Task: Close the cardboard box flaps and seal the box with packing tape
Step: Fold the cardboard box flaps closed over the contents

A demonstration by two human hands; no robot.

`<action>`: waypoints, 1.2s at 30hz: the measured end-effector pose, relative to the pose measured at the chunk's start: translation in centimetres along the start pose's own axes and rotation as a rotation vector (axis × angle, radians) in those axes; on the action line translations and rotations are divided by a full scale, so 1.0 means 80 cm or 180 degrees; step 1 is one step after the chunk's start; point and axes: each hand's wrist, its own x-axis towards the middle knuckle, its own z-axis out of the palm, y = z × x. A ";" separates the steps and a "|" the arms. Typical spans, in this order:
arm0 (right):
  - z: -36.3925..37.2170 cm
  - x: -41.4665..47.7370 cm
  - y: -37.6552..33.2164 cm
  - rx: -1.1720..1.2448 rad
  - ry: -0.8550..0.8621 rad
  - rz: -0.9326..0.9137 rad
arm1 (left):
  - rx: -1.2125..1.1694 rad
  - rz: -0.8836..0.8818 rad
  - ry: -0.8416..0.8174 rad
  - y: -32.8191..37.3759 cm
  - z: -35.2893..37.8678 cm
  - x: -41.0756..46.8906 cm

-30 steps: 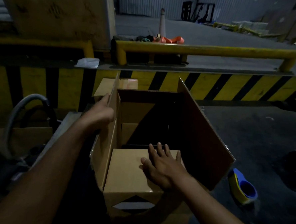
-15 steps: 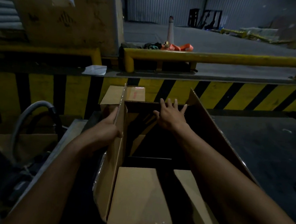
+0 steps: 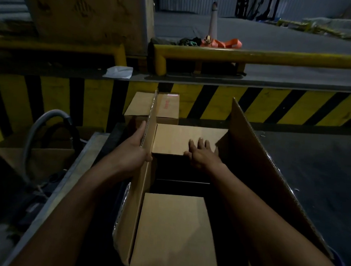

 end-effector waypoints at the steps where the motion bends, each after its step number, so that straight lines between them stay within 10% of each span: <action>1: -0.002 -0.002 0.000 0.0044 -0.0005 0.0013 | -0.0012 -0.0017 0.0005 0.000 0.001 0.001; 9: -0.067 -0.100 -0.036 0.0910 0.0359 0.0169 | -0.0166 0.0033 0.0060 0.010 0.023 -0.007; 18: -0.160 -0.246 0.006 0.0016 0.0862 0.0264 | -0.0009 0.0027 0.0161 0.027 0.041 -0.013; 28: -0.038 -0.244 0.009 0.1159 -0.0191 0.0172 | 0.0195 0.0164 0.0188 0.017 0.030 -0.027; 36: 0.049 -0.236 0.021 0.1446 0.0748 -0.0047 | 0.0255 0.0011 -0.0323 -0.012 0.082 0.004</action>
